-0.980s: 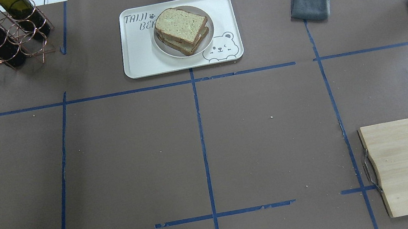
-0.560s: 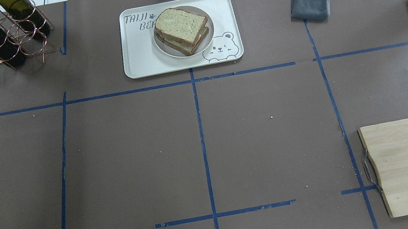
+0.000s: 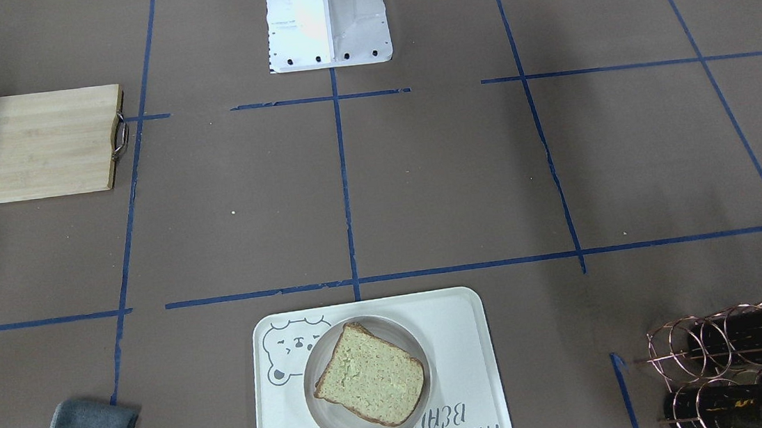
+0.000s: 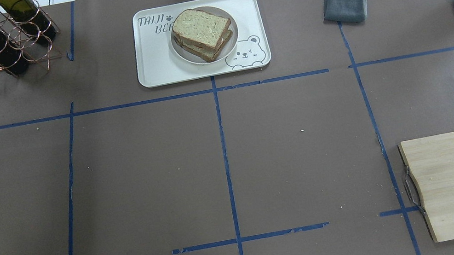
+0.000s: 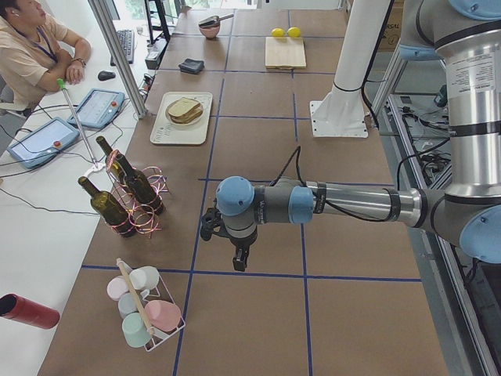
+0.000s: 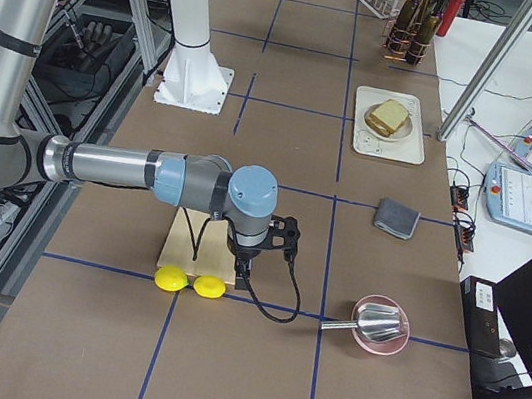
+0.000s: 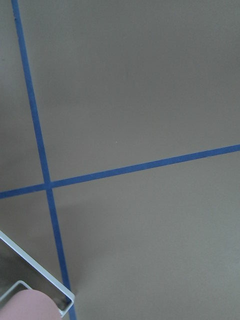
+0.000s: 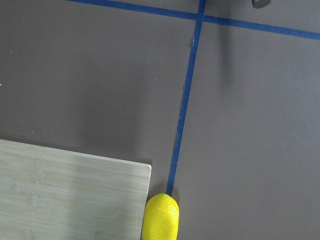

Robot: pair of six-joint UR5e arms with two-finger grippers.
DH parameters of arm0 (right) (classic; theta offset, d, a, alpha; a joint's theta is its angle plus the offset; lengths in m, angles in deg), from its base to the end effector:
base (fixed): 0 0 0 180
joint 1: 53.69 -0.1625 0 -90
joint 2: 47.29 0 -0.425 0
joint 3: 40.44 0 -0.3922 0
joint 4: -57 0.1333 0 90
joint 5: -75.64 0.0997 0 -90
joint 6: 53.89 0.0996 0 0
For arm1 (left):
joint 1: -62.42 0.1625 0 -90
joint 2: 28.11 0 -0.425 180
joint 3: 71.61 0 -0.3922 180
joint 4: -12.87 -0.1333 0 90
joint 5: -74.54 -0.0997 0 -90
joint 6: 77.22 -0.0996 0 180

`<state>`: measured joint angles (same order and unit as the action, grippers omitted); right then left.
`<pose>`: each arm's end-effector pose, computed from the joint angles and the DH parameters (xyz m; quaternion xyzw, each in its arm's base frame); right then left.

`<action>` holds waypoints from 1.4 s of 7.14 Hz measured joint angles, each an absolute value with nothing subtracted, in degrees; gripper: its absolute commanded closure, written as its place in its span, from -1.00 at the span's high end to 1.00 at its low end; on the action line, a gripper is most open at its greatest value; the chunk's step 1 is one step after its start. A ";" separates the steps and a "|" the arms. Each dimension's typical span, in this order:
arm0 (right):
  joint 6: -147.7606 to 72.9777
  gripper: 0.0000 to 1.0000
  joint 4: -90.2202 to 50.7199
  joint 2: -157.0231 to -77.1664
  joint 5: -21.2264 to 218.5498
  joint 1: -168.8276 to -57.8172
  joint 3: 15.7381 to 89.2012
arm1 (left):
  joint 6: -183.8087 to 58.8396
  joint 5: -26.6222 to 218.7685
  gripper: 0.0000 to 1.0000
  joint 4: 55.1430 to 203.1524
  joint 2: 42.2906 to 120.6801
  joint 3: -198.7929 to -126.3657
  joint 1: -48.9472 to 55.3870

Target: Make sandwich and place on tray

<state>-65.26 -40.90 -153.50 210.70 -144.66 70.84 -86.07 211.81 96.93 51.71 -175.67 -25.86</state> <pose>0.0690 -0.3670 0.6111 0.0185 -0.3833 -0.0743 0.9205 -0.0477 -0.4150 0.6254 0.0085 0.4011 0.0772 0.9127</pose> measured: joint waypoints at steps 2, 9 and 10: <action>-65.23 1.00 -40.74 -153.34 210.25 -144.66 70.72 | -86.14 211.24 1.00 96.83 52.03 -175.32 -26.62; -64.67 1.00 -40.51 -153.07 209.16 -141.97 70.52 | -85.73 210.44 1.00 96.50 52.70 -176.21 -27.47; -64.22 1.00 -40.49 -153.04 210.10 -141.83 70.37 | -85.88 210.57 1.00 96.33 52.35 -175.95 -27.54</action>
<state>-64.22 -40.49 -153.04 210.10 -141.83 70.37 -85.88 210.57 96.33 52.35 -175.95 -27.54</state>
